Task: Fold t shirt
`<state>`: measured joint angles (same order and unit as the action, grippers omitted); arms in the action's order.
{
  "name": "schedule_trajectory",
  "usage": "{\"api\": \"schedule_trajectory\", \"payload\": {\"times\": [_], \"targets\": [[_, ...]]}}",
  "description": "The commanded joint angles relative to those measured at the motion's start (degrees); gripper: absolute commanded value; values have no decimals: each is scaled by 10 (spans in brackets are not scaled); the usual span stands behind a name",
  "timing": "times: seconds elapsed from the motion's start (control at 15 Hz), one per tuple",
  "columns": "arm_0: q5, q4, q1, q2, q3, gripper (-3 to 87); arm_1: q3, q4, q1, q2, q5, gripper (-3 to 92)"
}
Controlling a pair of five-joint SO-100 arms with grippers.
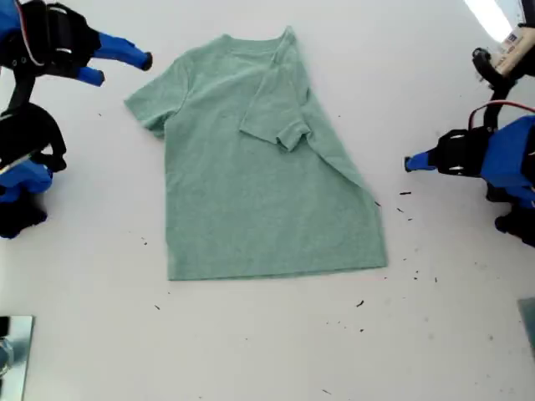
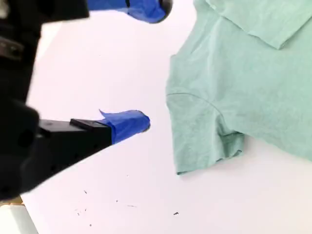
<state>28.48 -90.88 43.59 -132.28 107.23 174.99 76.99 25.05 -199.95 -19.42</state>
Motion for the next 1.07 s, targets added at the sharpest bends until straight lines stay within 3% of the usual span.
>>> {"api": "schedule_trajectory", "payload": {"times": [0.0, 0.2, 0.8, 0.93, 1.0], "targets": [[24, -3, 33, 10, -24, 319, 33, -11, -7, -5, -3, 26], [32, 30, 60, 90, 4, 309, 33, -11, -2, -5, -8, 26], [10, 308, 95, 171, 274, 292, 33, -11, -10, -5, -18, 26], [16, 352, 102, 229, 290, 228, 33, -11, -11, -5, -19, 26], [18, 370, 96, 260, 289, 123, 33, -11, -11, -5, -21, 26]]}}
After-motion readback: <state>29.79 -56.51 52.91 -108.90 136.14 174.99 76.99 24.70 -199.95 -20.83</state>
